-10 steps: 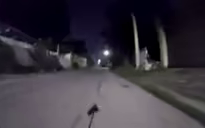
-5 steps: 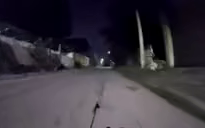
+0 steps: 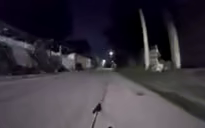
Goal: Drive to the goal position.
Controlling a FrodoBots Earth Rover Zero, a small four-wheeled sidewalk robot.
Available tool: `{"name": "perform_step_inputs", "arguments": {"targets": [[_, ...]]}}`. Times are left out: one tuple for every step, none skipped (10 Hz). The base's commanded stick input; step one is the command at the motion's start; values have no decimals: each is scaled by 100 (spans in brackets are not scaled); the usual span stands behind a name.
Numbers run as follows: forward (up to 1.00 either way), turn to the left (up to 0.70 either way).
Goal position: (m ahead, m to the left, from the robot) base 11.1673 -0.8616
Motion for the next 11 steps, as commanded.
{"name": "perform_step_inputs", "arguments": {"targets": [[70, -35], [70, -35], [70, -35], [70, -35], [70, -31], [70, -13], [70, 0], [70, 0], [70, 0], [70, 0], [70, 0]]}}
